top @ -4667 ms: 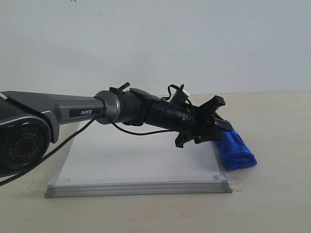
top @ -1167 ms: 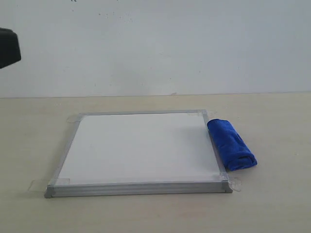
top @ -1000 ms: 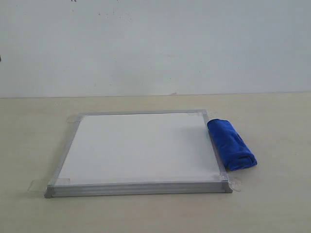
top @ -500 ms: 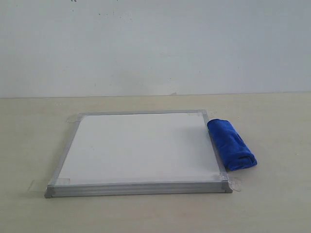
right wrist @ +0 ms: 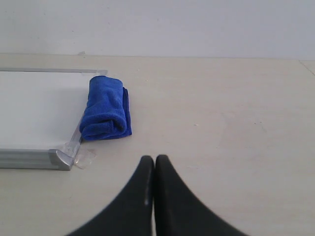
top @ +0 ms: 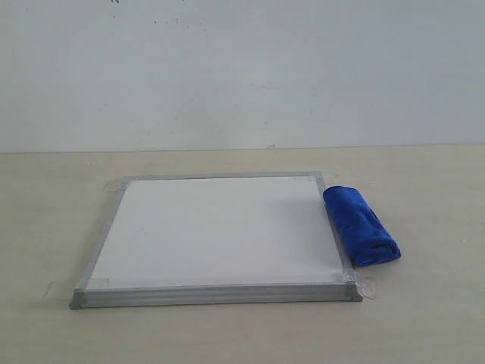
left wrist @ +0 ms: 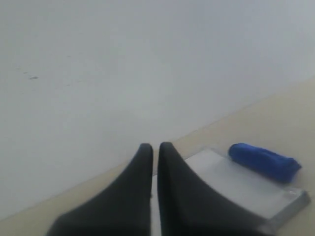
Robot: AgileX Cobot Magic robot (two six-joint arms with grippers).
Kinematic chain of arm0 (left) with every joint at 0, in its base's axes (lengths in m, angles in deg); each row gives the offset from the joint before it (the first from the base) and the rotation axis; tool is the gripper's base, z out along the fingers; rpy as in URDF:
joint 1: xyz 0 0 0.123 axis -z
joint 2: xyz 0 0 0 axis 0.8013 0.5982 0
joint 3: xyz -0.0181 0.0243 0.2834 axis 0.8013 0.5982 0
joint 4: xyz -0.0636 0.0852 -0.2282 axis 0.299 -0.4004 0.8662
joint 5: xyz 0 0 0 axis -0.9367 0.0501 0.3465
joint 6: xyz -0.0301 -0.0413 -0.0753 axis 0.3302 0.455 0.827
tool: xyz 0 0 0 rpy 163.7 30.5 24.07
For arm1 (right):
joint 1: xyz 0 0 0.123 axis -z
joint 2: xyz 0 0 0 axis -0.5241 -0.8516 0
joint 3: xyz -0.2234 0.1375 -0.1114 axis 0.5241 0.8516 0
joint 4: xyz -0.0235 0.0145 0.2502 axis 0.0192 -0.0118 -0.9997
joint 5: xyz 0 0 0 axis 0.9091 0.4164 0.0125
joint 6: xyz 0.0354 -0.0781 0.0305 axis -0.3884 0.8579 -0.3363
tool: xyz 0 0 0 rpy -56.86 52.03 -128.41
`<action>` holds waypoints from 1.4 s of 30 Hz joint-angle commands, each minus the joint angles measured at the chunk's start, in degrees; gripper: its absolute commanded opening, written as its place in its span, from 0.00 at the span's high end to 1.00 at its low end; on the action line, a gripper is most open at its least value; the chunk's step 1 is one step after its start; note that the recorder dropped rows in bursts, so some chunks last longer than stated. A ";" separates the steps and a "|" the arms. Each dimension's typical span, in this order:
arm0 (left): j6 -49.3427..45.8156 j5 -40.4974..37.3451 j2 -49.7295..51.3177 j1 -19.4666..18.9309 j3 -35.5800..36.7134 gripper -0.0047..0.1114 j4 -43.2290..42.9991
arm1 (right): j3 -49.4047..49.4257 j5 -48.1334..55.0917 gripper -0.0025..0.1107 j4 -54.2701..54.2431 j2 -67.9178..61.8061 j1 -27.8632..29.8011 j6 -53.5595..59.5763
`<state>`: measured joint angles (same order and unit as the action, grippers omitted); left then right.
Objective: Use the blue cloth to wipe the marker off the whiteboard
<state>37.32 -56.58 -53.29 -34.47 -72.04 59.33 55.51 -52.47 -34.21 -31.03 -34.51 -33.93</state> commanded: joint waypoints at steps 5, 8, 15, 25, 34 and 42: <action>1.34 1.76 -14.76 -12.56 13.15 0.93 0.12 | 0.00 -0.52 0.98 0.12 0.24 0.34 0.00; 1.34 1.66 -20.38 -15.01 15.46 0.93 0.12 | 0.00 -0.52 0.98 0.12 0.24 0.34 0.00; 4.58 -1.89 -22.82 -15.76 18.20 0.93 0.61 | 0.00 -0.52 0.98 0.12 0.24 0.34 0.00; 6.24 -6.36 -22.82 -15.76 23.17 0.93 0.49 | 0.00 -0.52 0.98 0.12 0.24 0.34 0.00; 21.72 -6.61 -22.82 -15.76 23.17 0.93 0.61 | 0.00 -0.27 0.98 0.12 0.24 0.34 0.00; 28.70 -6.72 -22.82 -15.76 23.17 0.93 -10.78 | 0.00 -0.27 0.98 0.12 0.24 0.34 0.00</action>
<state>66.58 -62.81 -75.91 -50.00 -49.05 54.85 55.51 -52.47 -34.21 -31.03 -34.51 -33.93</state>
